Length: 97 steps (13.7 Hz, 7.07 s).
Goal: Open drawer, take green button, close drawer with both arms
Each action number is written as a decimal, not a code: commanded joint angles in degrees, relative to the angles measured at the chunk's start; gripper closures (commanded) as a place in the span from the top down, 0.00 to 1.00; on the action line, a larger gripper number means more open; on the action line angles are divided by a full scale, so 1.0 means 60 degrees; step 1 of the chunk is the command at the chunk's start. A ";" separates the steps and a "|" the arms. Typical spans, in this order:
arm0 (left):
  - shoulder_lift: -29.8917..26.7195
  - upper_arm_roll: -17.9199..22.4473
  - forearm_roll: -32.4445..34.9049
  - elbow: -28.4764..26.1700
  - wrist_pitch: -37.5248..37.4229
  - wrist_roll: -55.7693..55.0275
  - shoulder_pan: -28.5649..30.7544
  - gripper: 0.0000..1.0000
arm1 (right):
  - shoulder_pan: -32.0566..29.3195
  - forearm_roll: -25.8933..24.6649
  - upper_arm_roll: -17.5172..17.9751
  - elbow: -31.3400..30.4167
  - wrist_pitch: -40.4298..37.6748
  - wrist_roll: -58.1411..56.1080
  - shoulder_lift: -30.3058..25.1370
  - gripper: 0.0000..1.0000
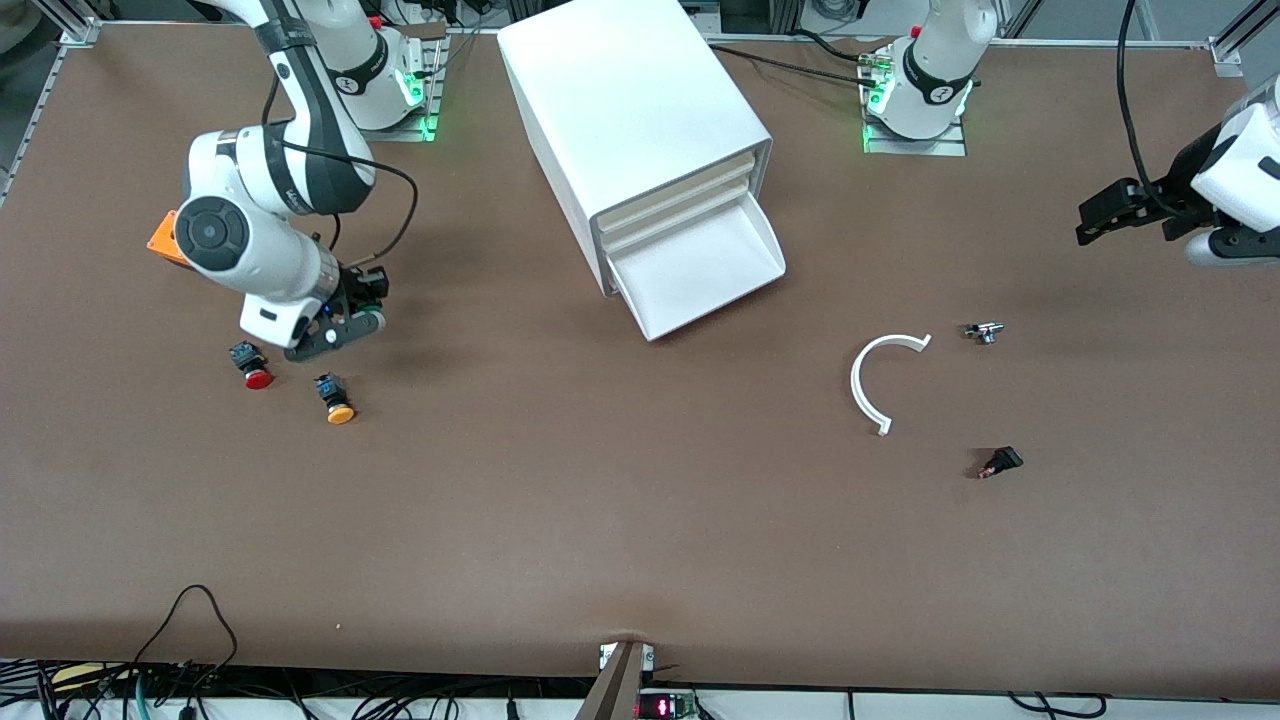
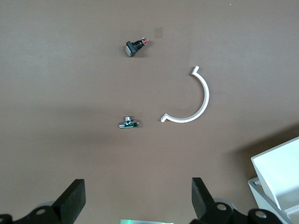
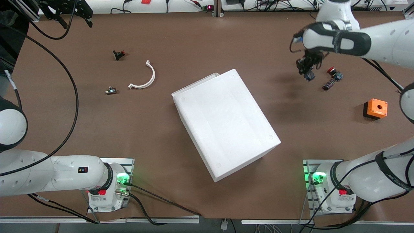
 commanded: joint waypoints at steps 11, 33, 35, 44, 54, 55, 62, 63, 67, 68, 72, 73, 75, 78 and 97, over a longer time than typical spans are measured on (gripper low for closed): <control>0.3442 -0.2351 -0.0357 -0.1151 0.4684 -0.7890 -0.2250 1.00 | 0.0095 0.0126 -0.0832 -0.3782 0.4733 -0.0907 0.0073 0.99; 0.5450 -0.3508 -0.2583 -0.2121 0.6596 -0.8465 -0.2926 1.00 | -0.0064 0.0009 -0.0716 0.5813 -0.5037 -0.0172 -0.0968 1.00; 0.5522 -0.3640 -0.2583 -0.2238 0.6596 -0.8465 -0.2970 1.00 | -0.1114 0.0053 -0.0104 0.5857 -0.5154 -0.1048 -0.0982 1.00; 0.5728 -0.4197 -0.3125 -0.2371 0.6626 -0.8465 -0.3116 1.00 | -0.4138 -0.0020 0.2742 0.5857 -0.5330 -0.1301 -0.1305 1.00; 0.5729 -0.3965 -0.3448 -0.2210 0.6597 -0.7954 -0.3146 1.00 | -0.4153 -0.0270 0.2727 0.6253 -0.5316 -0.1258 -0.1115 1.00; 0.5583 -0.3673 -0.3448 -0.2108 0.6553 -0.7575 -0.3131 1.00 | -0.4153 -0.0284 0.2727 0.6267 -0.5287 -0.1258 -0.1100 1.00; 0.4324 -0.1578 -0.3375 -0.1800 0.4917 -0.3974 -0.2766 1.00 | -0.4211 -0.0240 0.2625 0.6253 -0.5316 -0.1243 -0.1012 1.00; 0.4061 -0.1416 -0.2997 -0.1799 0.4578 -0.3475 -0.2591 1.00 | -0.4197 -0.0240 0.2625 0.6267 -0.5316 -0.1243 -0.1012 1.00; 0.2962 -0.1370 -0.1441 -0.1799 0.3536 -0.2199 -0.1405 1.00 | -0.4197 -0.0255 0.2625 0.6267 -0.5316 -0.1229 -0.0880 1.00; 0.2757 -0.1268 -0.1426 -0.1799 0.3462 -0.1862 -0.1185 1.00 | -0.4197 -0.0255 0.2625 0.6253 -0.5316 -0.1229 -0.0865 1.00; 0.1893 -0.1004 -0.0566 -0.1785 0.2950 -0.1024 -0.0539 1.00 | -0.4168 -0.0269 0.2625 0.6253 -0.5330 -0.1185 -0.0880 1.00; 0.1644 -0.0873 -0.0388 -0.1756 0.2688 -0.0994 -0.0524 1.00 | -0.4167 -0.0269 0.2639 0.6238 -0.5345 -0.0953 -0.0894 1.00; 0.1277 -0.0610 0.0022 -0.1537 0.2146 -0.0979 -0.0465 1.00 | -0.4138 -0.0284 0.2683 0.6238 -0.5403 -0.0527 -0.0909 1.00; 0.0852 -0.0346 0.0463 -0.1273 0.1661 -0.0570 -0.0407 1.00 | -0.4123 -0.0284 0.2698 0.6238 -0.5462 -0.0511 -0.0909 1.00; 0.0074 -0.0096 0.0229 -0.0466 0.1045 -0.0147 0.0238 1.00 | -0.4123 -0.0284 0.2683 0.6223 -0.5462 -0.0482 -0.0895 1.00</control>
